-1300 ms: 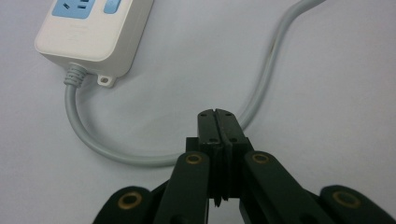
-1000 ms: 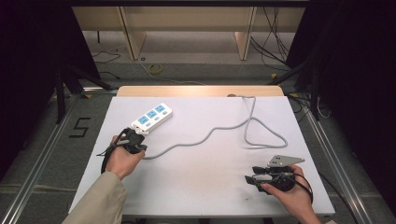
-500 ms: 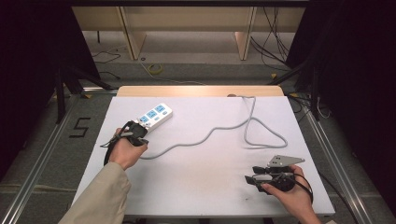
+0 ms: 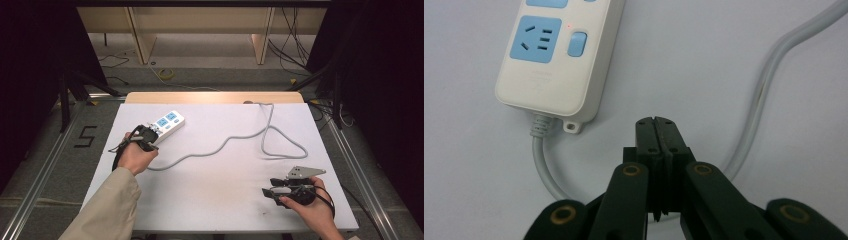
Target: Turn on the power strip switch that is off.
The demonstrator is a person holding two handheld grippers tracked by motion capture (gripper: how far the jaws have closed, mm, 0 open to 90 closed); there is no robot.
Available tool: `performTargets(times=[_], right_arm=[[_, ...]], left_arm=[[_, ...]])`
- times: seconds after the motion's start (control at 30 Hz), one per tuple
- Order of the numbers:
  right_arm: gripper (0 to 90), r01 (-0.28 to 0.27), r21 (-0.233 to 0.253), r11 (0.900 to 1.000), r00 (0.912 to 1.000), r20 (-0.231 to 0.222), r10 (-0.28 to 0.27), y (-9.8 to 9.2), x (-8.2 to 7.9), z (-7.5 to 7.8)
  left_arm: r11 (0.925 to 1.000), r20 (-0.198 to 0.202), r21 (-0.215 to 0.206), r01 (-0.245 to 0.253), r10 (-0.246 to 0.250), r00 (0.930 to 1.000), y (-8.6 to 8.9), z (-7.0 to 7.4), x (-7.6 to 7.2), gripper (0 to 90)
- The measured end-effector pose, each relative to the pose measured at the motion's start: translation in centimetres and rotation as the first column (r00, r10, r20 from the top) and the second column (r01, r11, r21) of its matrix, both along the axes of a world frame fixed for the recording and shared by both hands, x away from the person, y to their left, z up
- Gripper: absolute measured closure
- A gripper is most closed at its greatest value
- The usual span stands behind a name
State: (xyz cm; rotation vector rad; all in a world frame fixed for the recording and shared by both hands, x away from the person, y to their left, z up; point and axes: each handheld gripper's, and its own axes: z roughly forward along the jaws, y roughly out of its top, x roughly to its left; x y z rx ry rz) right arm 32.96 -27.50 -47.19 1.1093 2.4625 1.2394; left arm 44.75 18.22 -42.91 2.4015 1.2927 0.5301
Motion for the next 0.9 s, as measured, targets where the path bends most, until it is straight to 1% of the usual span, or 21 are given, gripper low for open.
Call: performTargets(times=[0.07, 0.13, 0.5, 0.63, 0.9], right_arm=[[46.5, 0.001, 0.0, 1.0, 1.0, 0.0, -0.001, 0.0, 0.0, 0.0], [46.5, 0.001, 0.001, 1.0, 1.0, 0.001, -0.001, 0.0, 0.0, 0.0], [46.3, 0.005, 0.007, 1.0, 1.0, 0.001, -0.005, -0.1, 0.0, 0.0], [46.2, 0.0, 0.002, 1.0, 1.0, 0.001, 0.0, 0.0, 0.0, 0.0], [46.3, 0.006, 0.003, 1.0, 1.0, 0.005, -0.006, -0.1, 0.0, 0.1]], left_arm=[[1.0, -0.003, -0.003, -0.007, 0.007, 1.0, -0.1, 0.0, 0.2, 89.7], [1.0, -0.007, 0.008, -0.001, 0.002, 1.0, 0.0, 0.0, 0.4, 89.7], [0.9999, -0.02, 0.002, -0.017, 0.017, 0.9997, -0.2, -0.6, 1.4, 89.7], [0.9998, -0.023, 0.016, -0.013, 0.014, 0.9996, -0.3, -0.5, 1.7, 89.7], [0.9995, -0.027, 0.025, -0.017, 0.018, 0.9995, -0.4, -0.4, 2.5, 89.7]])
